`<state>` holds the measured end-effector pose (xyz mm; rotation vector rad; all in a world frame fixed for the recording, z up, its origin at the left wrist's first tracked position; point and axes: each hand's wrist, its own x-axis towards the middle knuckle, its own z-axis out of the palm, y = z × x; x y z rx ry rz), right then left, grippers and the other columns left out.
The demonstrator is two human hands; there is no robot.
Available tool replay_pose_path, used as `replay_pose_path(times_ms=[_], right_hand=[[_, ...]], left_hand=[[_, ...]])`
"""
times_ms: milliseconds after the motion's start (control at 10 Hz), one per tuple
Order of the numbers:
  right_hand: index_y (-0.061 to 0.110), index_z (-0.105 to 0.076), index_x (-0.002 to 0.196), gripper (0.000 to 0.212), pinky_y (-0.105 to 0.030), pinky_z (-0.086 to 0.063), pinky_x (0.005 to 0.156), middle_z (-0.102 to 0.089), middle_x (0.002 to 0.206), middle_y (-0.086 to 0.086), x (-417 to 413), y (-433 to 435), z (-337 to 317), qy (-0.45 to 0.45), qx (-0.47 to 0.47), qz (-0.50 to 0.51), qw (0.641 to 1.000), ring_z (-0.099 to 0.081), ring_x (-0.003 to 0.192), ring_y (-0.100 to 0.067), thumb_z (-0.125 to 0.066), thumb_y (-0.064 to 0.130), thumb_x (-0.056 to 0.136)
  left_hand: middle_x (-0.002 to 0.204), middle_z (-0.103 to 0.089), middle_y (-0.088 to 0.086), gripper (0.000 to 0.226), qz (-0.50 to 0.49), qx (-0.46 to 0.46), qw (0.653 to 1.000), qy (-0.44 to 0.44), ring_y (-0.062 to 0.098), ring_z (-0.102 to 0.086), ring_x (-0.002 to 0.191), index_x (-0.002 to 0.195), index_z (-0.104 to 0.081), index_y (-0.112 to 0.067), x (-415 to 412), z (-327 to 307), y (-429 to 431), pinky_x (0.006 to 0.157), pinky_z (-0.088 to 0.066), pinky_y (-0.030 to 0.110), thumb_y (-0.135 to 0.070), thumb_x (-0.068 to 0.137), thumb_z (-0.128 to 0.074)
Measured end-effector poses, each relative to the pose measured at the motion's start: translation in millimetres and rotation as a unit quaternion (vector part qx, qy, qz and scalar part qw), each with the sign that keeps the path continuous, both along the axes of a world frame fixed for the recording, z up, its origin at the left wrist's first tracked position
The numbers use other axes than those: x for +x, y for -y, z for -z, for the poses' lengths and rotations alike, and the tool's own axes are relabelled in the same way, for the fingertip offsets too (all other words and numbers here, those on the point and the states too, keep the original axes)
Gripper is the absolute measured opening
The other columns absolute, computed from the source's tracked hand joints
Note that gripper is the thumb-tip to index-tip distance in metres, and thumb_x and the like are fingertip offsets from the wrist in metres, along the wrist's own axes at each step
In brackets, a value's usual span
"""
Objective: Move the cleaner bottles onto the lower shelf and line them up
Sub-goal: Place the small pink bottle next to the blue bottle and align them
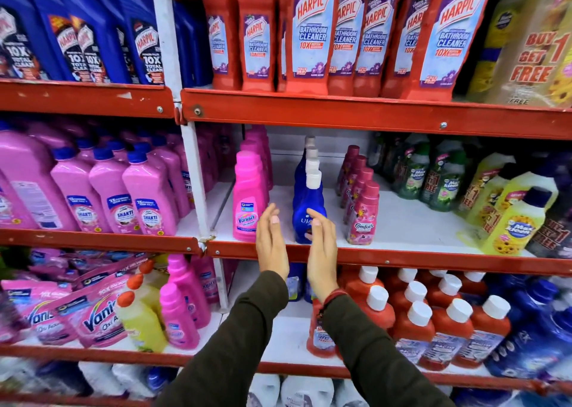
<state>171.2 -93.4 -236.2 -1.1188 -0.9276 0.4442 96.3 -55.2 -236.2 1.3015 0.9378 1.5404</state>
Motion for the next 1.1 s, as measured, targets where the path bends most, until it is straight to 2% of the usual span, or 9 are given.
replay_pose_path(times_ms=[100,200,300,400,500,600,700,1000,1100], right_hand=[[0.026,-0.061,0.13,0.033,-0.022,-0.04,0.11,-0.056,0.137,0.009,-21,-7,1,0.019,-0.01,-0.008,1.0,-0.049,0.13,0.0,-0.041,0.035,0.105],[0.023,-0.047,0.148,0.047,-0.038,-0.034,0.12,-0.045,0.155,0.004,-36,-19,0,-0.02,-0.082,-0.106,0.991,-0.04,0.144,-0.012,-0.036,0.041,0.105],[0.019,-0.032,0.156,0.054,-0.041,-0.024,0.125,-0.033,0.164,-0.001,-50,-35,-6,-0.047,-0.151,-0.17,0.973,-0.031,0.151,-0.015,-0.031,0.041,0.107],[0.016,-0.04,0.153,0.059,-0.03,-0.041,0.112,-0.051,0.151,-0.006,-56,-50,-10,-0.073,-0.176,-0.205,0.96,-0.052,0.134,-0.015,-0.029,0.05,0.105],[0.018,-0.046,0.149,0.06,-0.02,-0.045,0.095,-0.061,0.14,-0.005,-57,-53,-10,-0.074,-0.189,-0.217,0.955,-0.062,0.116,-0.008,-0.031,0.055,0.104],[0.021,-0.044,0.15,0.061,-0.018,-0.045,0.094,-0.06,0.136,0.001,-55,-52,-9,-0.063,-0.195,-0.222,0.953,-0.061,0.111,0.001,-0.031,0.057,0.103],[0.021,-0.04,0.152,0.062,-0.033,-0.041,0.114,-0.055,0.146,-0.002,-57,-53,-7,-0.049,-0.206,-0.217,0.953,-0.056,0.128,-0.013,-0.031,0.057,0.102],[0.017,-0.04,0.152,0.054,-0.038,-0.034,0.12,-0.049,0.154,-0.006,-59,-38,-20,-0.057,-0.18,-0.177,0.966,-0.048,0.139,-0.017,-0.035,0.044,0.106],[0.015,-0.05,0.139,0.036,-0.039,-0.046,0.109,-0.058,0.139,-0.007,-49,-17,-48,-0.097,-0.057,-0.098,0.989,-0.056,0.129,-0.021,-0.036,0.026,0.108]], left_hand=[[0.135,-0.055,0.0,0.038,-0.091,0.044,0.995,-0.022,0.018,-0.05,0.132,0.139,-0.056,-0.01,-18,-1,-1,0.113,-0.037,0.029,-0.022,0.109,-0.036],[0.147,-0.046,0.008,0.049,-0.157,0.043,0.986,-0.025,0.017,-0.04,0.139,0.147,-0.049,-0.01,-39,-3,-13,0.115,-0.029,0.03,-0.031,0.105,-0.033],[0.165,-0.031,0.013,0.054,-0.136,-0.009,0.99,-0.041,0.019,-0.029,0.15,0.157,-0.035,-0.011,-55,-6,-34,0.119,-0.019,0.029,-0.033,0.108,-0.029],[0.166,-0.034,0.016,0.056,-0.021,-0.101,0.994,-0.035,0.029,-0.03,0.155,0.158,-0.033,-0.008,-66,-3,-57,0.131,-0.018,0.045,-0.038,0.111,-0.026],[0.162,-0.041,0.021,0.063,0.061,-0.135,0.988,-0.034,0.034,-0.037,0.152,0.156,-0.035,-0.005,-73,-2,-66,0.128,-0.027,0.054,-0.046,0.109,-0.028],[0.16,-0.043,0.021,0.082,0.061,-0.137,0.987,-0.052,0.035,-0.04,0.15,0.156,-0.035,-0.007,-74,-3,-64,0.126,-0.03,0.055,-0.061,0.095,-0.03],[0.162,-0.041,0.016,0.073,0.047,-0.126,0.988,-0.081,0.029,-0.04,0.15,0.158,-0.032,-0.01,-72,-5,-62,0.128,-0.028,0.047,-0.057,0.103,-0.028],[0.163,-0.04,0.014,0.057,0.059,-0.099,0.99,-0.076,0.029,-0.042,0.148,0.16,-0.03,-0.015,-82,-7,-60,0.125,-0.033,0.052,-0.04,0.109,-0.038],[0.159,-0.041,0.008,0.05,-0.062,0.032,0.994,-0.085,0.022,-0.04,0.148,0.155,-0.037,-0.017,-81,-21,-39,0.125,-0.033,0.05,-0.033,0.108,-0.041]])
